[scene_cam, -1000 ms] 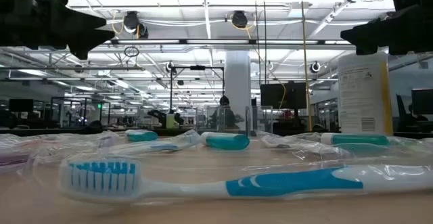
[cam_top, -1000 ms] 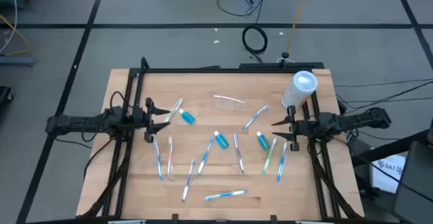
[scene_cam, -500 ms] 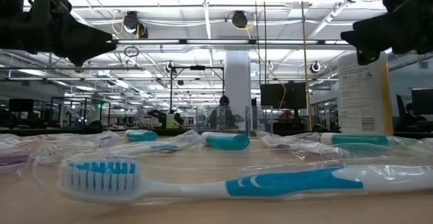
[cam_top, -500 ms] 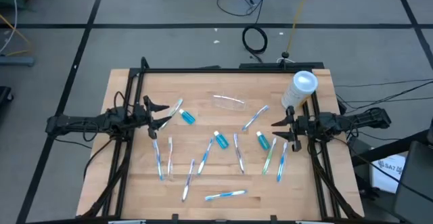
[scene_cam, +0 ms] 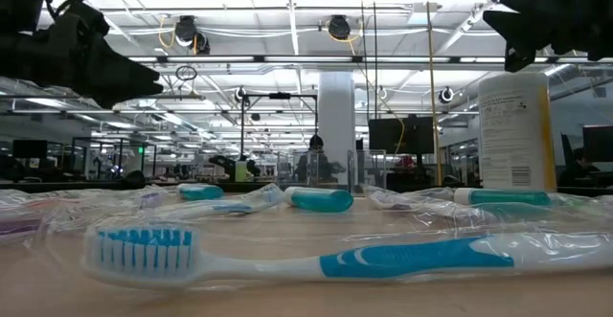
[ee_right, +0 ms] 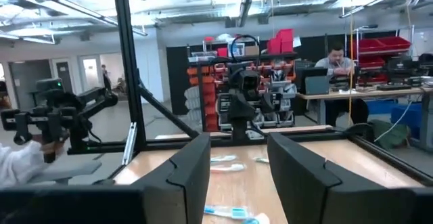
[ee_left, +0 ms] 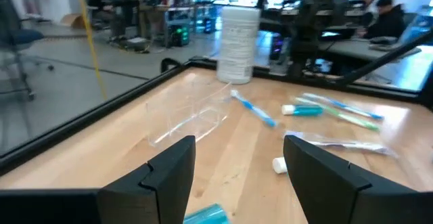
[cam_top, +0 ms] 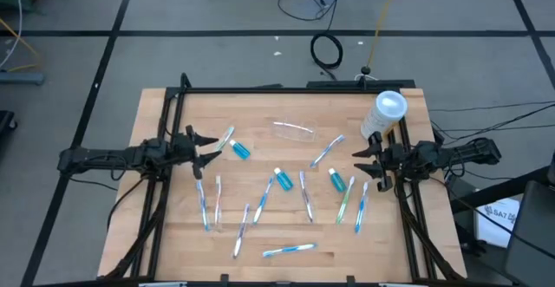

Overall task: Pick & Place toothbrushing station
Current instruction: Put the left green toothbrush into the left section of the transparent organizer

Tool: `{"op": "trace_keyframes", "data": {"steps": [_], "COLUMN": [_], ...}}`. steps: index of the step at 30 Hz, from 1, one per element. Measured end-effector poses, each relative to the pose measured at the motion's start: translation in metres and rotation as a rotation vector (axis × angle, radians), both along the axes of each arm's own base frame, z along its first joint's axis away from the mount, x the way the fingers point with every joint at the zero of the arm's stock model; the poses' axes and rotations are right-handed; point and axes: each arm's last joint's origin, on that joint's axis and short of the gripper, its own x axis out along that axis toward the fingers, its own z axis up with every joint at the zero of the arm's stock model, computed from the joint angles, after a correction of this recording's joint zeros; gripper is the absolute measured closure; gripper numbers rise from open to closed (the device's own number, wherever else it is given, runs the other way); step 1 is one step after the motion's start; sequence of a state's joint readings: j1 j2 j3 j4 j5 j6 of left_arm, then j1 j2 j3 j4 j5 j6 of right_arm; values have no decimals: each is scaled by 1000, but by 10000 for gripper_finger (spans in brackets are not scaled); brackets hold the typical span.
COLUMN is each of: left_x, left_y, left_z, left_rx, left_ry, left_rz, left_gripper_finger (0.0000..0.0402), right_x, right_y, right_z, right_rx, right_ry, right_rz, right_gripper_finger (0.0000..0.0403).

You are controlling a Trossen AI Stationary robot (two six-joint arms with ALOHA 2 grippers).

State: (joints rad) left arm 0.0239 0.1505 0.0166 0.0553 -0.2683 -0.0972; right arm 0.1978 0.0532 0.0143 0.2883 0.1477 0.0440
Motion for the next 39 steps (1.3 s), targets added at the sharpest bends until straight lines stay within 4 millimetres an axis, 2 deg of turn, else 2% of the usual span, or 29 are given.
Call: {"op": "trace_keyframes", "data": {"steps": [5, 10, 12, 15, 21, 27, 35, 39], "left_x": [2, 7, 8, 10, 27, 47, 60, 61], "left_y": [7, 15, 22, 30, 45, 60, 73, 80], "left_z": [-5, -18, -24, -26, -10, 2, -20, -31], "left_rx": [-24, -129, -227, -265, -322, -302, -362, -384], "left_ry": [72, 179, 195, 275, 393, 524, 692, 737], "left_rz": [115, 187, 308, 411, 397, 412, 442, 471], "left_gripper_finger": [169, 169, 170, 170, 170, 170, 170, 170], "right_x": [0, 1, 2, 4, 10, 15, 29, 38], "right_y": [-6, -13, -14, -14, -13, -12, -8, -6], "right_z": [-1, -4, -6, -9, -15, -8, -4, -10], "right_rx": [-66, 81, 183, 282, 319, 322, 293, 228], "right_ry": [25, 58, 54, 61, 112, 53, 16, 88], "right_rz": [-230, -460, -500, -523, -528, -499, -428, -442], "right_gripper_finger": [264, 264, 264, 264, 264, 264, 264, 264]}}
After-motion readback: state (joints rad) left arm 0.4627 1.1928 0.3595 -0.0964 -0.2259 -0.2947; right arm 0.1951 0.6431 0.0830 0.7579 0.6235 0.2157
